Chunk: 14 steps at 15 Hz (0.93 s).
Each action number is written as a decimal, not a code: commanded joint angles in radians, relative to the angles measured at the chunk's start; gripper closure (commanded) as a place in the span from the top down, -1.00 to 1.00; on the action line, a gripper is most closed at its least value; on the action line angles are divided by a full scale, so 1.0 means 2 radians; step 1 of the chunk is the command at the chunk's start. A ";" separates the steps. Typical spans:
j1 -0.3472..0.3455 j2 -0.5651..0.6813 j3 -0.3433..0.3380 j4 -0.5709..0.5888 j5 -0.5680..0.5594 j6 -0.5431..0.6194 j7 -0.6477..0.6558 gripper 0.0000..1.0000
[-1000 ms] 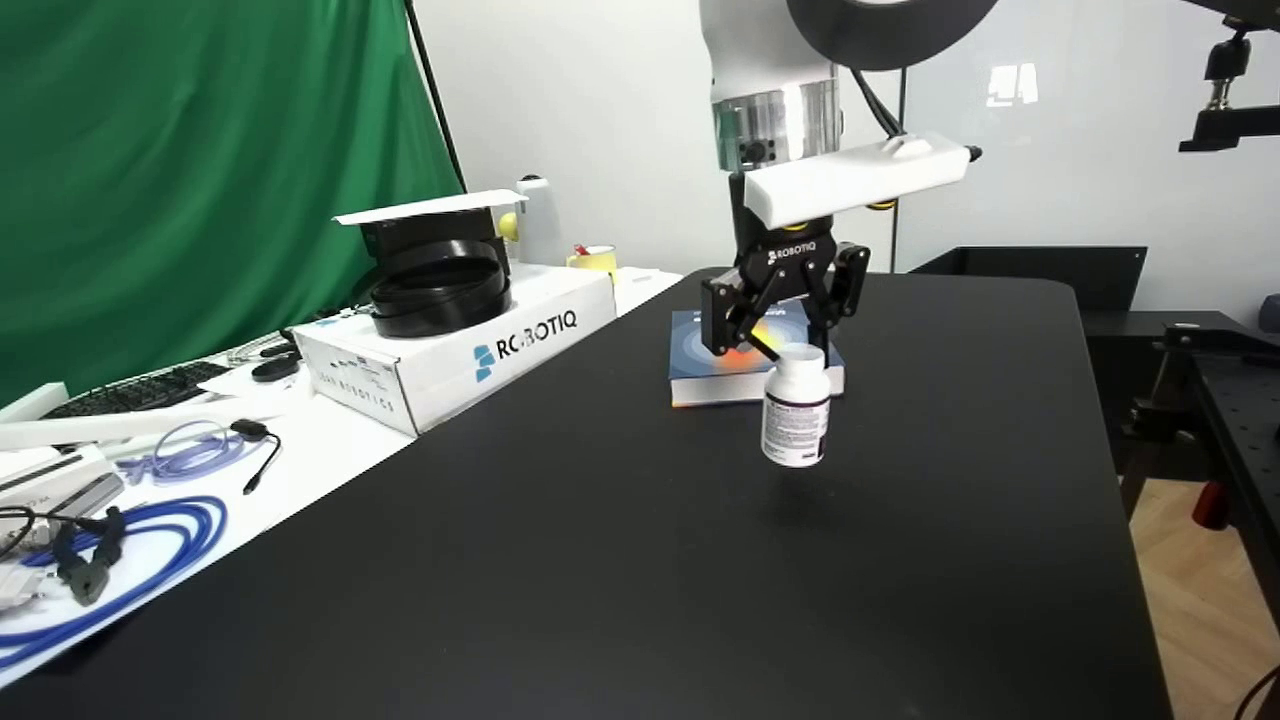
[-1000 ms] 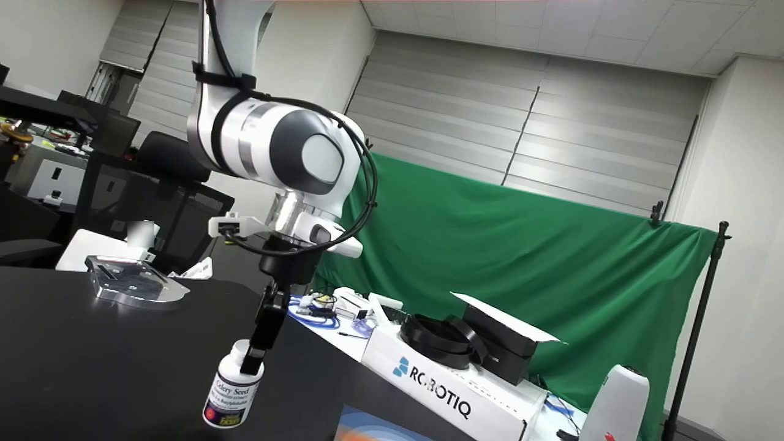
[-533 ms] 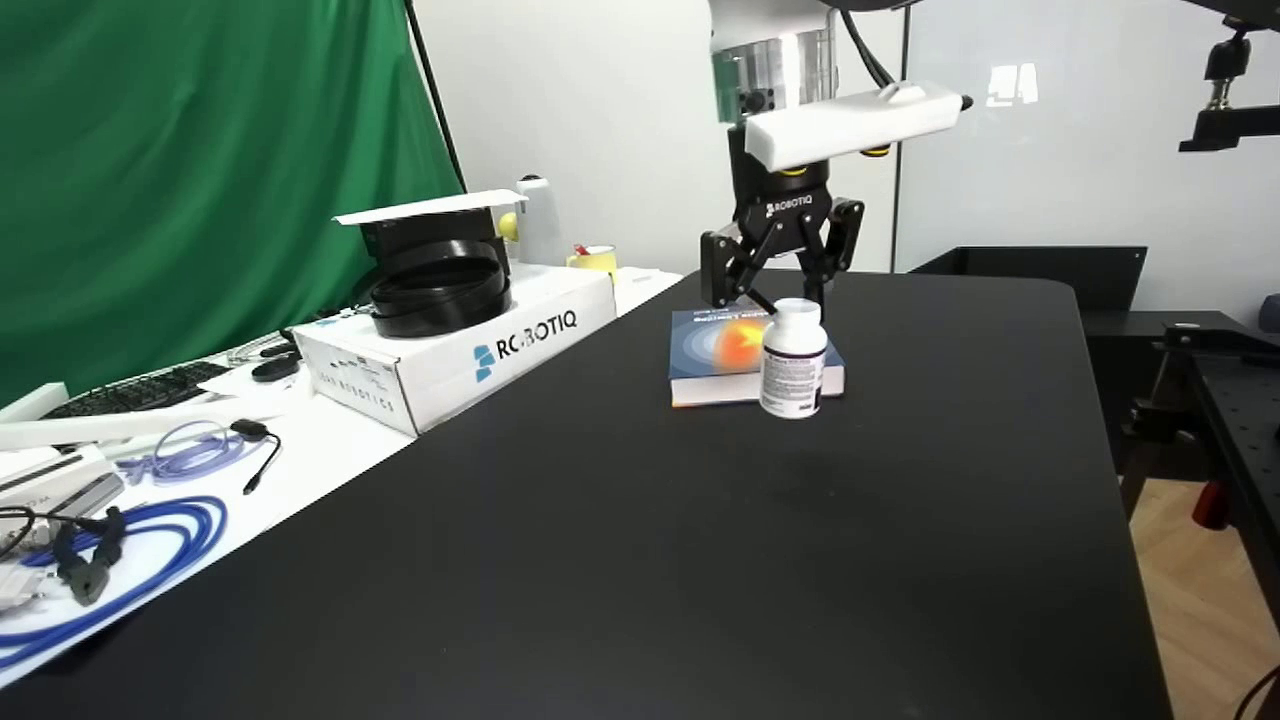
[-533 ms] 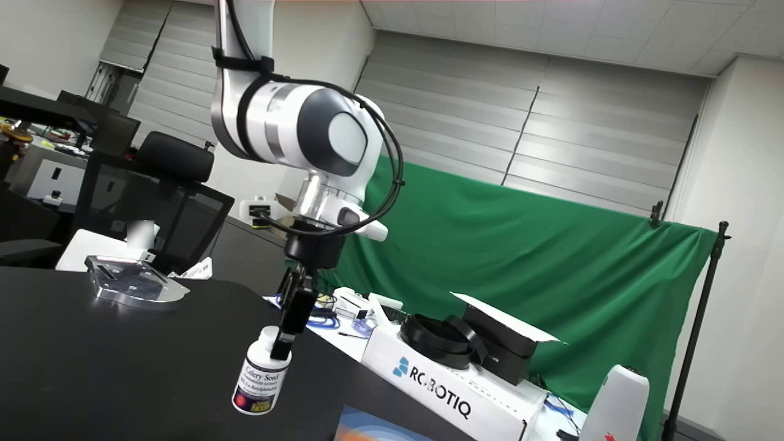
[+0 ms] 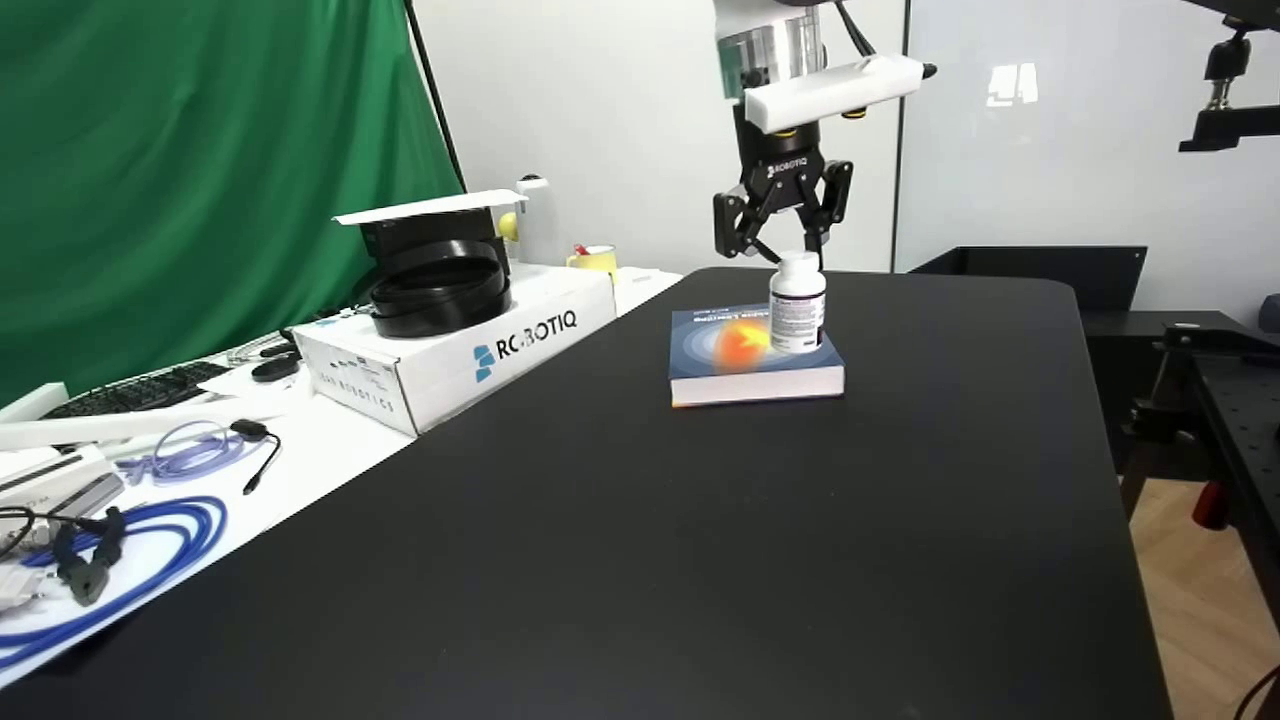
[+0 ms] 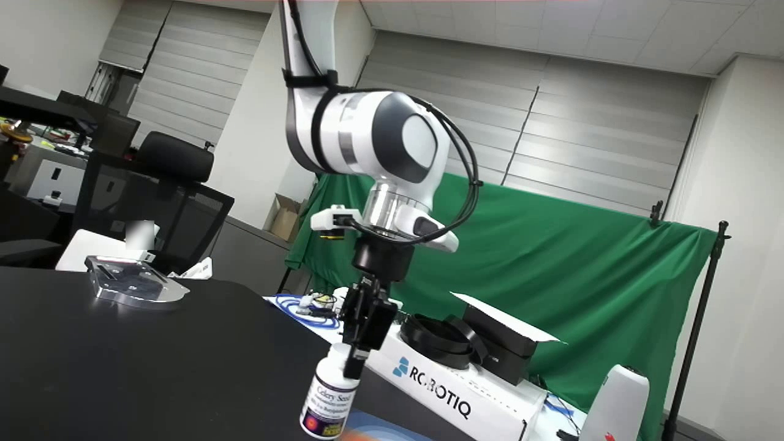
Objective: Move the bottle to the right
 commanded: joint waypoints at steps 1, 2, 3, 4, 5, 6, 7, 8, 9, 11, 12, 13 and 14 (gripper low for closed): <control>-0.012 0.046 -0.013 0.067 -0.002 -0.024 -0.025 -0.54; -0.014 0.056 -0.017 0.080 0.000 -0.026 -0.030 -0.54; -0.017 0.067 -0.021 0.094 0.002 -0.027 -0.034 -0.54; -0.020 0.078 -0.026 0.106 0.004 -0.028 -0.037 -0.54; -0.022 0.088 -0.029 0.117 0.008 -0.028 -0.042 -0.54; -0.025 0.096 -0.032 0.126 0.011 -0.029 -0.045 -0.54; -0.027 0.105 -0.035 0.135 0.014 -0.031 -0.048 -0.54; -0.028 0.113 -0.039 0.142 0.013 -0.032 -0.051 -0.54; -0.030 0.121 -0.041 0.150 0.015 -0.035 -0.053 -0.54; -0.032 0.135 -0.045 0.163 0.017 -0.038 -0.057 -0.54; -0.032 0.142 -0.047 0.168 0.017 -0.040 -0.058 -0.54; -0.032 0.147 -0.049 0.172 0.016 -0.040 -0.057 -0.54; -0.032 0.152 -0.050 0.176 0.017 -0.042 -0.057 -0.54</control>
